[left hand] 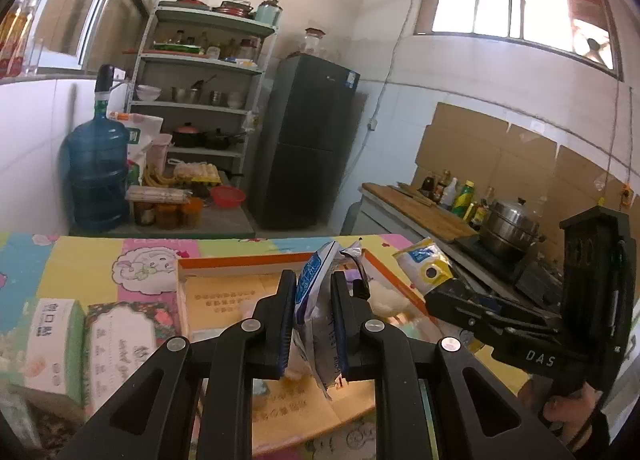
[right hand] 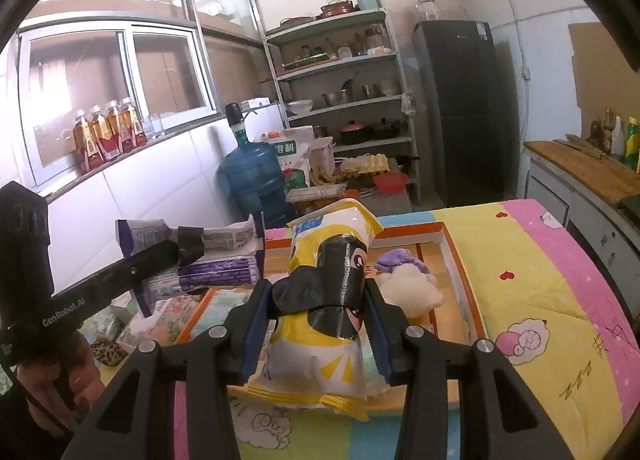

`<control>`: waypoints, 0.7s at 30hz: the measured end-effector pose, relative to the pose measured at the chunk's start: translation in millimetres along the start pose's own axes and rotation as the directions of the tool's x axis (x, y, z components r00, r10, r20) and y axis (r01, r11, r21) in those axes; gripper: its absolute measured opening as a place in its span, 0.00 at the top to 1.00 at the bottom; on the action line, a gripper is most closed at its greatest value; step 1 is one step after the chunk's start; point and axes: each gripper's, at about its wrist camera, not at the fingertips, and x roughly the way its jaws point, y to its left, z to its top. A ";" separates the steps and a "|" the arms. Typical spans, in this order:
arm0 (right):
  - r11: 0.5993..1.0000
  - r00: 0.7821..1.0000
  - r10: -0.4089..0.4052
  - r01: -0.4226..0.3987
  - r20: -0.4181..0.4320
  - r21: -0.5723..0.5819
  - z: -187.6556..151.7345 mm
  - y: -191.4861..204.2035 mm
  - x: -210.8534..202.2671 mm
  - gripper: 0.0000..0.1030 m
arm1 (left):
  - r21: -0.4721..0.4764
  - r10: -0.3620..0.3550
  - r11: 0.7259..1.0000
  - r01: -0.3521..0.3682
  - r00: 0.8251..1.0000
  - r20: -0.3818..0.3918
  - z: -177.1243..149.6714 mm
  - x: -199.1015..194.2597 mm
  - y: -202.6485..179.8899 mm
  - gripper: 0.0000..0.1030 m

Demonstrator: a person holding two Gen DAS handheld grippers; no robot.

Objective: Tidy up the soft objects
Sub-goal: 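Carry the snack bag and purple-white packet over the orange box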

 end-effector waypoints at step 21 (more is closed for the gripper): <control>1.000 0.990 -0.003 0.004 -0.142 0.012 -3.8 -15.0 77.9 0.55 | -0.135 0.068 0.988 -0.081 0.993 -0.096 -7.5 68.3 29.4 0.83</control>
